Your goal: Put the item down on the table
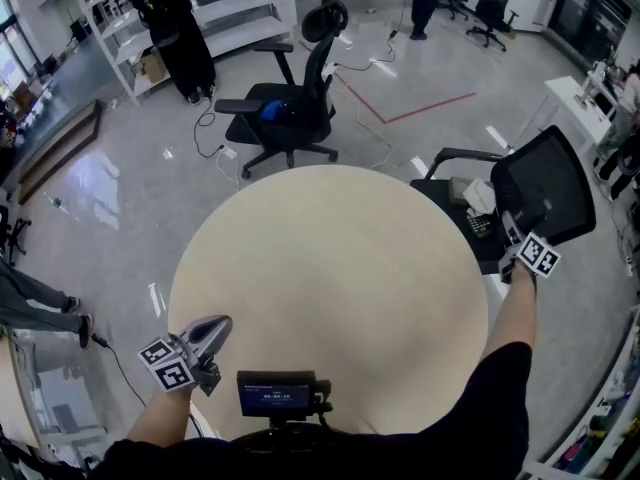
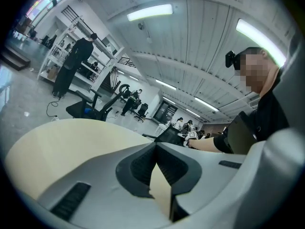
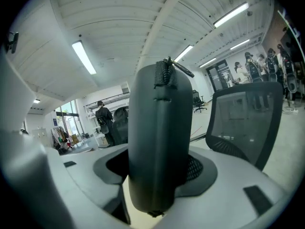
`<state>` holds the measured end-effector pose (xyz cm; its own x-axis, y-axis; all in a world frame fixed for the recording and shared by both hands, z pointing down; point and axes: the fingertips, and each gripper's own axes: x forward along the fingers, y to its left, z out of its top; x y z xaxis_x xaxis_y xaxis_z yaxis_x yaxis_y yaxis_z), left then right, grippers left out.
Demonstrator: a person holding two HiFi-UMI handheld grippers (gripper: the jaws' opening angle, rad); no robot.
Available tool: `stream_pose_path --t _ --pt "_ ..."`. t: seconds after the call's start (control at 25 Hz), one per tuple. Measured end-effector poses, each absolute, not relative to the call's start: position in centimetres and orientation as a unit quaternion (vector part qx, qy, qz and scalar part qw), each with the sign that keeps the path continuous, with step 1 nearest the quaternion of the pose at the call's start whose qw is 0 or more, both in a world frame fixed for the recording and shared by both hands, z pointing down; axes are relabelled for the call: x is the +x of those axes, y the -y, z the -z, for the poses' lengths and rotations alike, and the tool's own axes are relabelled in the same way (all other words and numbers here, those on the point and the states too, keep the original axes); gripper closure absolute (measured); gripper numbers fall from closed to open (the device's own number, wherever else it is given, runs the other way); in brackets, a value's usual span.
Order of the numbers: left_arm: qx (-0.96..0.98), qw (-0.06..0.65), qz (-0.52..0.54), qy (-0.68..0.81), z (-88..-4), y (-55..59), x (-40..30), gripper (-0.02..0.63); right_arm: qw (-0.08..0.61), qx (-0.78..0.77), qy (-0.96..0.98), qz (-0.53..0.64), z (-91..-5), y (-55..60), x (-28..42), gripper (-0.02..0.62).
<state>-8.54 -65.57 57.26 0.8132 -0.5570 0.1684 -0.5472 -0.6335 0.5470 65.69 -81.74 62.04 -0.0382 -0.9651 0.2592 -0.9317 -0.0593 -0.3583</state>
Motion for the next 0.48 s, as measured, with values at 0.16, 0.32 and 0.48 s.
stream_pose_path --t 0.16,0.32,0.48 --pt "0.895 0.313 0.01 0.316 -58.8 66.7 -10.8 0.604 0.075 -0.679 -0.693 0.229 -64.2 86.5 61.0 0.327" --pt "0.886 0.327 0.012 0.33 -60.3 66.9 -13.3 0.604 0.096 -0.656 -0.712 0.231 -66.1 90.2 55.7 0.327" --pt "0.874 0.343 0.01 0.343 -62.3 66.7 -16.1 0.604 0.117 -0.627 -0.731 0.241 -68.7 93.6 49.4 0.327"
